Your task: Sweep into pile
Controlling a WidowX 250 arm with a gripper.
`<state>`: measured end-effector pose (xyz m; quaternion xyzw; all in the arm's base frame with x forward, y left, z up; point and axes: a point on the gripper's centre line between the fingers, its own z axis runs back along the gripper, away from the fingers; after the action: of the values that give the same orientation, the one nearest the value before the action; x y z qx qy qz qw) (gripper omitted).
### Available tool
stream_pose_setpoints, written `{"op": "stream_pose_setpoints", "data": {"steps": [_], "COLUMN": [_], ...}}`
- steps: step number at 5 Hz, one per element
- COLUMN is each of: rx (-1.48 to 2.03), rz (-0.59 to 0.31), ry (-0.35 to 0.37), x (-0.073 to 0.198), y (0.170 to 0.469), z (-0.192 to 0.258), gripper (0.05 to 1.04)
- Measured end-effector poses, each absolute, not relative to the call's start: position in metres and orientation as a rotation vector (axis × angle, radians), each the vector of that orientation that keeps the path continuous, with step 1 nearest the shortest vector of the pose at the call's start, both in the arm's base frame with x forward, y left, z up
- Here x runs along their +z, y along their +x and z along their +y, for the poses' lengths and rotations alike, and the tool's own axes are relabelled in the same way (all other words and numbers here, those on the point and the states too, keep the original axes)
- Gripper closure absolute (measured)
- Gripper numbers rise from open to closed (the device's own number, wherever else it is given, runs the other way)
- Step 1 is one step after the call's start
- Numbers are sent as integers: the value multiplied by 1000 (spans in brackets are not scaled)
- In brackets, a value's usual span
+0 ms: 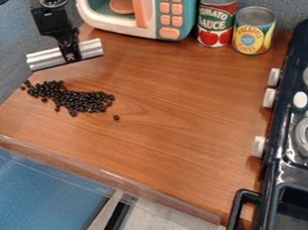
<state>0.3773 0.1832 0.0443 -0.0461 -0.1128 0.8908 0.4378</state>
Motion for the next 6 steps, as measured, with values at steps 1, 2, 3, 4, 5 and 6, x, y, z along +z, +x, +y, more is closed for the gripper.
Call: {"op": "stream_pose_setpoints", "data": {"steps": [1,2,3,4,5,6], "rx": [2205,2208,2204,2202,2214,2217], "rz": [-298,-285,-283,-276,-266,-260], "ry": [-109,-88,-78,-71,-67,-66], "x": [43,33,28,23,19,16], "y": [378,376,374,370,366,361], "z": [184,183,183,183,181,178], "gripper": [705,705,705,705,705,705]}}
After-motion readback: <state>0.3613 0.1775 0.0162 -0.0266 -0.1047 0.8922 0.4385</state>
